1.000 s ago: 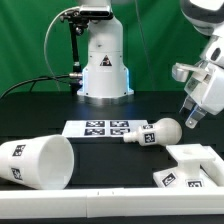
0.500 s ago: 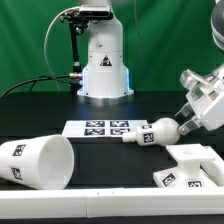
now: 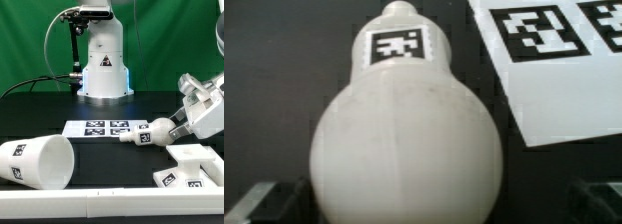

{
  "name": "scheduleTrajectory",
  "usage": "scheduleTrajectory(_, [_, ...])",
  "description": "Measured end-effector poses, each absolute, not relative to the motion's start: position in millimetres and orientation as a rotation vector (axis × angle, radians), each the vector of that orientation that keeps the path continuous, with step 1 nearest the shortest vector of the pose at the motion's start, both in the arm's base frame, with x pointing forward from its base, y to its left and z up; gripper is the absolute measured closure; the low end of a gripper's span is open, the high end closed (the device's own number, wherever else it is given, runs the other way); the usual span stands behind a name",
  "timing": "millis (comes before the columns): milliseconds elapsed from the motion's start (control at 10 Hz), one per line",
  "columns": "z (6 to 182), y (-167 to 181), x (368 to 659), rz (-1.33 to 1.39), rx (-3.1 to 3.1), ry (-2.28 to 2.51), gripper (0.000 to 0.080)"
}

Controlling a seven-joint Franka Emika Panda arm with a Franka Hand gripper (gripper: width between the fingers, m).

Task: Assemble lamp

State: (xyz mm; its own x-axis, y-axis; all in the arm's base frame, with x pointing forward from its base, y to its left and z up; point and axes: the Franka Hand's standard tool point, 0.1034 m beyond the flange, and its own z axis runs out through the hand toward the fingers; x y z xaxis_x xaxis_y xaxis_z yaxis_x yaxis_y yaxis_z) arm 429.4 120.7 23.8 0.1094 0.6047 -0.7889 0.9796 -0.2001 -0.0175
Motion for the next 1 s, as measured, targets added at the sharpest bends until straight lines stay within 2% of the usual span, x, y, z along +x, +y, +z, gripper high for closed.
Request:
scheduleTrajectory(400, [18.1, 100, 435, -0.947, 1.904, 1.542, 0.0101])
scheduleTrajectory(700, [17.4, 97, 437, -0.936, 1.922, 1.532, 0.0101])
scheduleTrajectory(800, [17.5, 97, 437, -0.936, 1.923, 1.531, 0.0192])
scheduleTrajectory(900, [17.4, 97, 437, -0.937, 1.923, 1.531, 0.0225])
scheduleTrajectory(1000, [17.4, 96, 437, -0.937, 1.924, 1.53, 0.0225])
